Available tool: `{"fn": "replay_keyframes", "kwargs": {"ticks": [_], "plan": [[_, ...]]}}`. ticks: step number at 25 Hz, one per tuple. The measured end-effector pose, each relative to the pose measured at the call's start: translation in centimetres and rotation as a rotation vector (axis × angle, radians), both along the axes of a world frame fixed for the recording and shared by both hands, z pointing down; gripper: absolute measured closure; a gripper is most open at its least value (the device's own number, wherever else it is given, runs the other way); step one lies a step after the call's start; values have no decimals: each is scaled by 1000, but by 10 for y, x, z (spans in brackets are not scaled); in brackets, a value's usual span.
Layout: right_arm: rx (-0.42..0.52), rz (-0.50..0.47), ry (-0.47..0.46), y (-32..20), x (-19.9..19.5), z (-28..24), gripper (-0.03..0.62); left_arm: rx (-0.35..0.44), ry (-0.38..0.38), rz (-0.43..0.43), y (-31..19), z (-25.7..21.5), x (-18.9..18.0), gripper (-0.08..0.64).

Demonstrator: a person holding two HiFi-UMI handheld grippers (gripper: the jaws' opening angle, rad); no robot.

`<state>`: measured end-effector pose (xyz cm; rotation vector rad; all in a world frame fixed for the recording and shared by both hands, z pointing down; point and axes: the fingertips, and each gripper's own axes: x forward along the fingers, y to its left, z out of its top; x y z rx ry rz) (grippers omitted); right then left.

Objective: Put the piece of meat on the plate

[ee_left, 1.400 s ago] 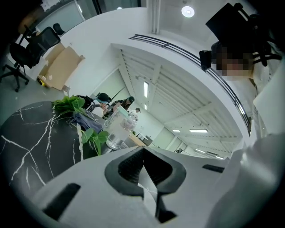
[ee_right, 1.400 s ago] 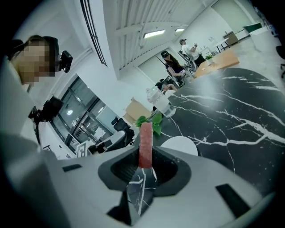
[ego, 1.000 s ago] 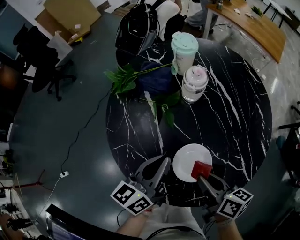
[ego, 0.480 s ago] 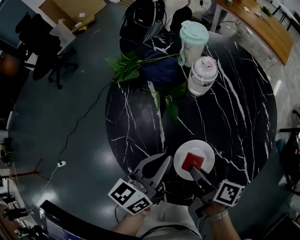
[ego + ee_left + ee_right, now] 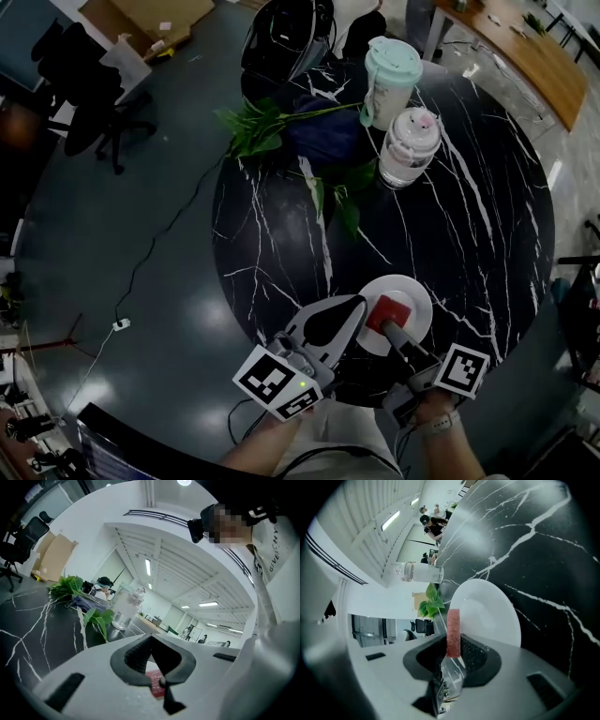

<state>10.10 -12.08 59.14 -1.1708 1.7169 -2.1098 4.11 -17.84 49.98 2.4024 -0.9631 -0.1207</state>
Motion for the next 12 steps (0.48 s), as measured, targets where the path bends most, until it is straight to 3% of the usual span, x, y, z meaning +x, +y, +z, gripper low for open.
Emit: {"fn": "replay_keyframes", "kwargs": {"ticks": [8,12], "plan": [[-100,175,-104,2,3,0,506,13,38,-10,2,-13,-5,552],[-94,203,-94,4,3,-5,469,17,46,-10,7,-18,-9,552]]}}
